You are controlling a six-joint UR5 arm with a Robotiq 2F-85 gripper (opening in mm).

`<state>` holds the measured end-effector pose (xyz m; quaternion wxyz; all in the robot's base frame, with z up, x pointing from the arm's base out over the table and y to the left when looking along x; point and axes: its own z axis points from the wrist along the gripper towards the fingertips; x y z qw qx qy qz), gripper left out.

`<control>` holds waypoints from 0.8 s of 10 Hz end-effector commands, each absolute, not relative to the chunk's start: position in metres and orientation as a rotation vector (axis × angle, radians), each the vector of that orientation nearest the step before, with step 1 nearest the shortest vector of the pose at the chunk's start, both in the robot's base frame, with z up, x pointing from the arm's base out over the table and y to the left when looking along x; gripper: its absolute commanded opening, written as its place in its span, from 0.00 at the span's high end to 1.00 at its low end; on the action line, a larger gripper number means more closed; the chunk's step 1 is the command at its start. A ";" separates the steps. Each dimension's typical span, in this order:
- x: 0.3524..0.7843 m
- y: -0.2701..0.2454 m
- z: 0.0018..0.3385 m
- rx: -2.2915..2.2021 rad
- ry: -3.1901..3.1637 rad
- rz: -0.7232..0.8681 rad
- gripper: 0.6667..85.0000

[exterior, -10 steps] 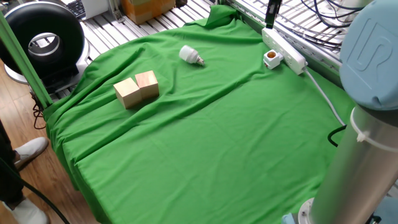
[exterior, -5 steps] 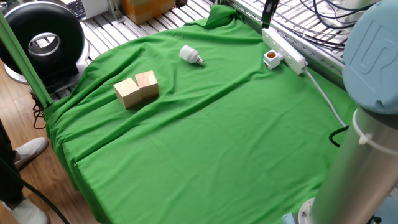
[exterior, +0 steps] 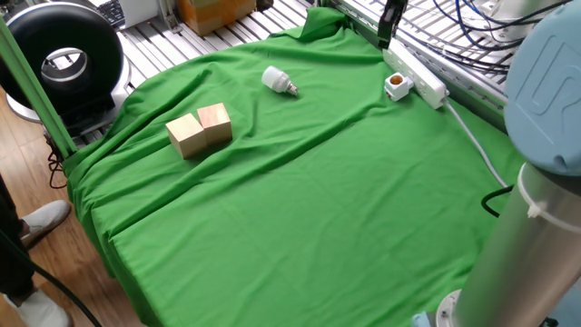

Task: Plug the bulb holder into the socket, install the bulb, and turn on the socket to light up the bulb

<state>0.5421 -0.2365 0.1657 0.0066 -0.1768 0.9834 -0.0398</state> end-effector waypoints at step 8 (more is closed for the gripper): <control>0.552 -0.212 0.157 -0.436 3.061 -0.001 0.58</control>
